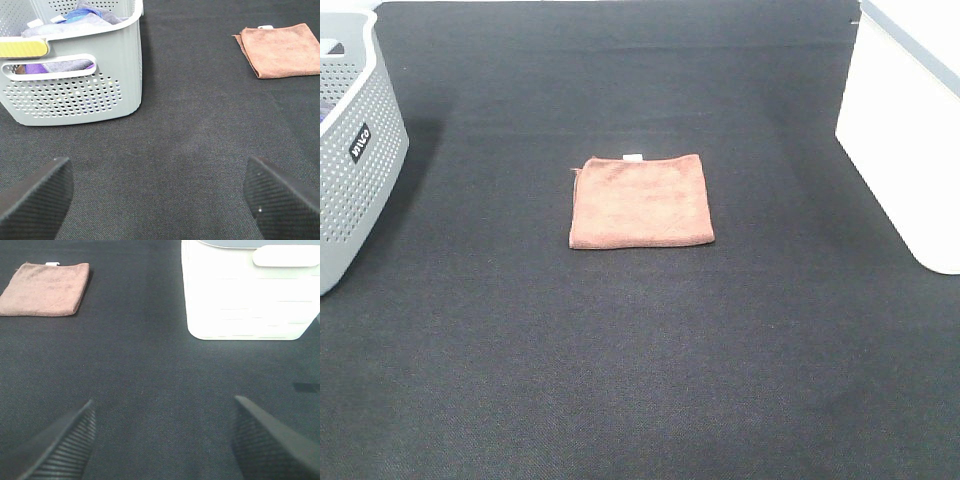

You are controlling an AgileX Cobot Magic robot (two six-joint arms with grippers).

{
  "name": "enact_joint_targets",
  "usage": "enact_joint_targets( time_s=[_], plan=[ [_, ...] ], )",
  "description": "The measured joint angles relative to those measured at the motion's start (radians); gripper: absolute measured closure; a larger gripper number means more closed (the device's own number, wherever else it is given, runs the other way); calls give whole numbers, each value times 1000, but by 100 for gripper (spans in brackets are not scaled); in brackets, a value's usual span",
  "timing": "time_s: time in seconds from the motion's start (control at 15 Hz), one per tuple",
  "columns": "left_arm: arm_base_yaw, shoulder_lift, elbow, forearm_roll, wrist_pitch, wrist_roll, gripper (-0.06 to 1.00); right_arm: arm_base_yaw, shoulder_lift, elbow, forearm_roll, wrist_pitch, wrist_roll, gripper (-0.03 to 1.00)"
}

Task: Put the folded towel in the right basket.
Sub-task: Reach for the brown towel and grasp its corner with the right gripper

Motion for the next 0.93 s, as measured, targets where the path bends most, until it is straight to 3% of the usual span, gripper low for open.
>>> enact_joint_targets(
  time_s=[0.47,0.93],
  plan=[
    [0,0,0,0,0,0,7,0,391,-133,64,-169,0,27],
    [0,0,0,0,0,0,7,0,1009,-473,203,-182,-38,27]
  ],
)
